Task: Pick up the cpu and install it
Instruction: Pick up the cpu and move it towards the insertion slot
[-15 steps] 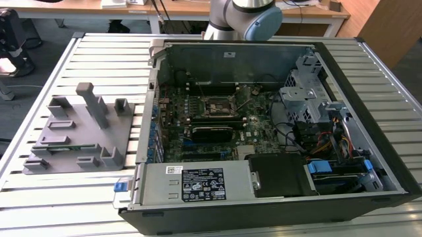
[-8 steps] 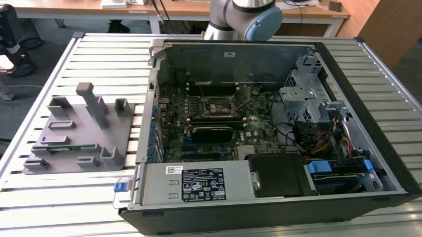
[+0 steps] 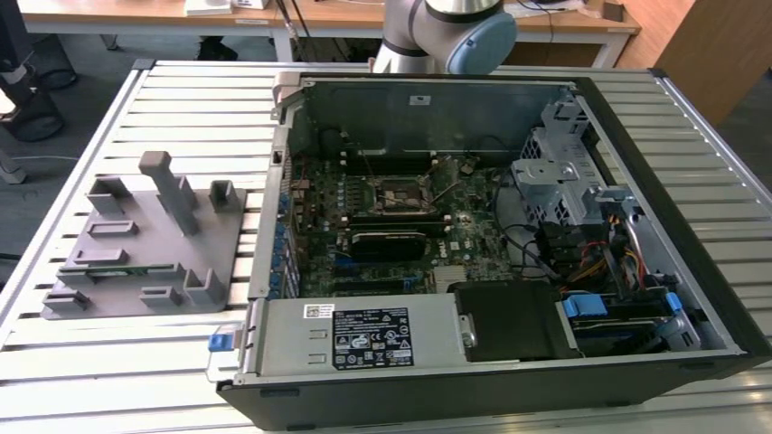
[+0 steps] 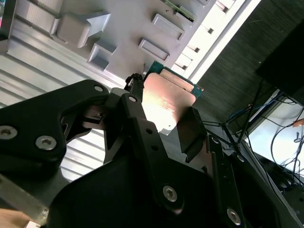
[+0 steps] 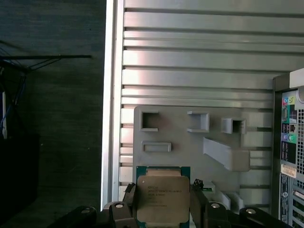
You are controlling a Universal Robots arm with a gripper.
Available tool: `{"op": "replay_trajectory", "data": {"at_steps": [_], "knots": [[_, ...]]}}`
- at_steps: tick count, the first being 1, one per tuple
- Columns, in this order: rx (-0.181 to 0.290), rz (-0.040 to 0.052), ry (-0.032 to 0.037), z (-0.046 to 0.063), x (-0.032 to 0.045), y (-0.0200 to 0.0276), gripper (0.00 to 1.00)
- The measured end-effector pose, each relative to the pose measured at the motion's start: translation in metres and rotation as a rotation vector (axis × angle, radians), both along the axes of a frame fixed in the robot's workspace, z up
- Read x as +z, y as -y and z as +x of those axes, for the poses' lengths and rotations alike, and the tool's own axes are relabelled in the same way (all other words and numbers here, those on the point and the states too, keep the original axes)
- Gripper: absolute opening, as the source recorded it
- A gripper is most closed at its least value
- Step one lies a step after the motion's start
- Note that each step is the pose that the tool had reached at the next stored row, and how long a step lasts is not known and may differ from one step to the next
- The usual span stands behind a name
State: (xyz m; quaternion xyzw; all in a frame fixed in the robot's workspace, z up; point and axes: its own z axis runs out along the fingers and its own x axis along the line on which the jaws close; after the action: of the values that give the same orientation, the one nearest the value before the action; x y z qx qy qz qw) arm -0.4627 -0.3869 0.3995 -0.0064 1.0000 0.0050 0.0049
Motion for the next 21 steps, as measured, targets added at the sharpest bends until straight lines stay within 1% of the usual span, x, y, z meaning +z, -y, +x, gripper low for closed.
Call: {"op": "replay_trajectory", "data": {"at_steps": [15,18,21], "knots": [[0.000,0.0000,0.0009,0.000,0.0281,-0.0019,0.53],[0.000,0.0000,0.0009,0.001,0.0294,-0.0020,0.53],[0.000,-0.0001,0.0008,0.007,0.0294,-0.0019,0.53]]}}
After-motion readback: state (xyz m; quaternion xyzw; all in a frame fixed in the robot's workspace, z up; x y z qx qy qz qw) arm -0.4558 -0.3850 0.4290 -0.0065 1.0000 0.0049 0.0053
